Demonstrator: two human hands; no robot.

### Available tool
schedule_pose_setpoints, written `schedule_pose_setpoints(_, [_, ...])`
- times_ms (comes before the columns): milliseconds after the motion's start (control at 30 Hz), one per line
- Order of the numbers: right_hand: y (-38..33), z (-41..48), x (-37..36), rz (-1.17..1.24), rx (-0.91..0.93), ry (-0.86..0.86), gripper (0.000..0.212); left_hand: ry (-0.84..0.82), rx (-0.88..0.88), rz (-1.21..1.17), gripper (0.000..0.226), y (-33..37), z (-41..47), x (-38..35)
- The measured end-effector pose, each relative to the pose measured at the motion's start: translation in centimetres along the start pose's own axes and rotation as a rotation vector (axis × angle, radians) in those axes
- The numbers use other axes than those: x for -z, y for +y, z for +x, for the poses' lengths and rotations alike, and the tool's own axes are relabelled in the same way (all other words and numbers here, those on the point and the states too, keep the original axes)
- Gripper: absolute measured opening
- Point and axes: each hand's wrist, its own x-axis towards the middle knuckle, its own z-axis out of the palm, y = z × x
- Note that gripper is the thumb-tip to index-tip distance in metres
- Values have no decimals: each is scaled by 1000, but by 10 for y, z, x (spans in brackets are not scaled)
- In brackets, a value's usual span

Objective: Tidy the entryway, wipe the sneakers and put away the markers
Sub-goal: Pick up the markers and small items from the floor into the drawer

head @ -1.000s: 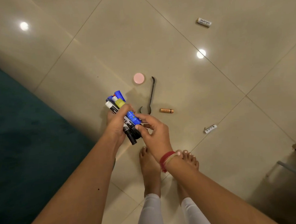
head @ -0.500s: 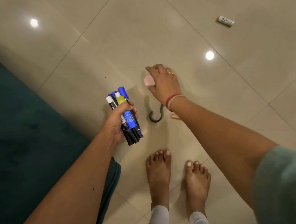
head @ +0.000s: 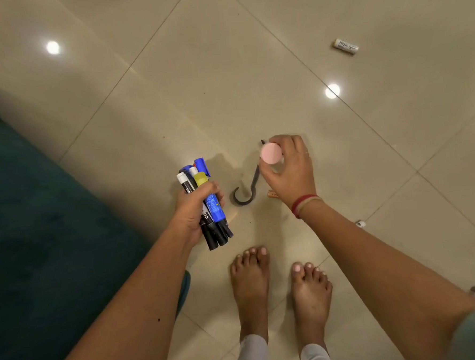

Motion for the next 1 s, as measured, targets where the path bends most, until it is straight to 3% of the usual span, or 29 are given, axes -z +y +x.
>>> schedule_pose_setpoints(100, [6, -28, 20, 139, -112, 71, 34, -18, -2, 13, 2, 2, -14, -14])
schedule_pose_setpoints(300, [-16, -92, 79, 383, -320, 113, 34, -48, 44, 52, 15, 1, -61, -47])
schedule_pose_setpoints(567, [-102, -171, 209, 533, -552, 242, 35, -129, 188, 122, 5, 41, -196, -88])
schedule_pose_setpoints(800, [-186, -246, 328, 600, -685, 408, 16, -279, 181, 337, 16, 115, -333, -114])
schedule_pose_setpoints(1000, [-236, -312, 367, 648, -807, 642, 8, -420, 174, 582, 37, 139, -423, -131])
